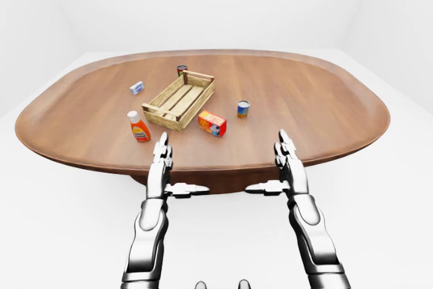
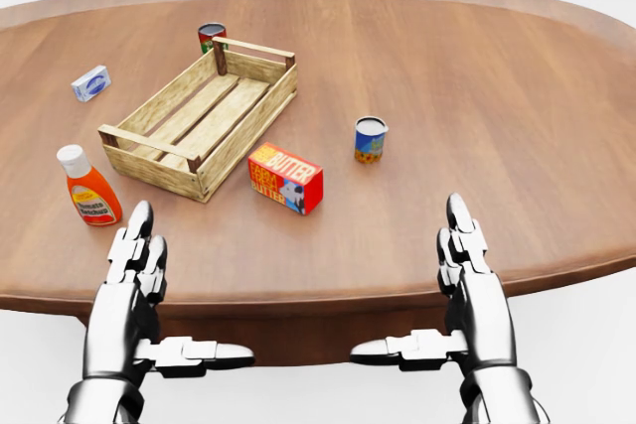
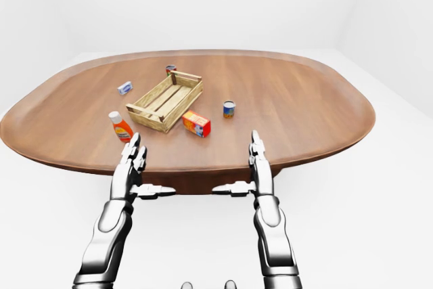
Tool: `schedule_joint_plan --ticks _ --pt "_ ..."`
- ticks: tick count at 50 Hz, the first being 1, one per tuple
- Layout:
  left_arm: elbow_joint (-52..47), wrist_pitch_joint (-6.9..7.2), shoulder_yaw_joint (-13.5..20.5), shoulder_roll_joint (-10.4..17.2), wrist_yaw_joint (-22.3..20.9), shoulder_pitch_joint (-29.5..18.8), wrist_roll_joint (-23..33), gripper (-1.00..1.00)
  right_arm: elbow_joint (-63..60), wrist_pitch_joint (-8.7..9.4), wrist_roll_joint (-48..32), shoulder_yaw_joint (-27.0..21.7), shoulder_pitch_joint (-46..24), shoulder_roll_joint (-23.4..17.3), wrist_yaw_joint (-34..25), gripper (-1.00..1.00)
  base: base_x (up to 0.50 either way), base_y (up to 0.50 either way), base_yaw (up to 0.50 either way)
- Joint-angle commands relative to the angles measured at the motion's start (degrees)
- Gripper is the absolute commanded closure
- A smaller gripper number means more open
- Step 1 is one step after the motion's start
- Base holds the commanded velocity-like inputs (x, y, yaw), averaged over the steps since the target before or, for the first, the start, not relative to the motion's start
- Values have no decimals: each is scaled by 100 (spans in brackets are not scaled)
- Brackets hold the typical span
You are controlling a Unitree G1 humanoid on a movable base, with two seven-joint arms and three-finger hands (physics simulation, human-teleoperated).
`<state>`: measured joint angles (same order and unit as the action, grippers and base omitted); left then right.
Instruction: Pick up the butter and put it in the tray.
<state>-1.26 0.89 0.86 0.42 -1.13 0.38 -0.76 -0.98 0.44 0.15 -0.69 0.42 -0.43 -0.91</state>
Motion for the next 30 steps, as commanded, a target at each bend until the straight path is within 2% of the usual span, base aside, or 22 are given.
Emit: schedule_joint_plan --ticks 1,2,5,12,30 --pt "-376 218 136 69 -205 127 -121 -100 -412 141 -43 -57 161 -62 -197 -100 0 0 0" --pt "-403 235 142 69 -210 134 -125 -100 -436 168 -58 -59 169 -56 -187 -100 0 0 0" --pt "-742 411 179 88 -267 207 -193 -100 -587 251 -74 -60 219 -45 -183 -100 0 0 0" --pt "-1481 411 240 93 -372 413 -263 -100 -1054 456 -135 -10 381 -27 -189 -100 0 0 0" --pt "-3706 411 601 11 -819 1031 -647 -100 -3395 456 -507 325 1184 12 -196 -100 0 0 0"
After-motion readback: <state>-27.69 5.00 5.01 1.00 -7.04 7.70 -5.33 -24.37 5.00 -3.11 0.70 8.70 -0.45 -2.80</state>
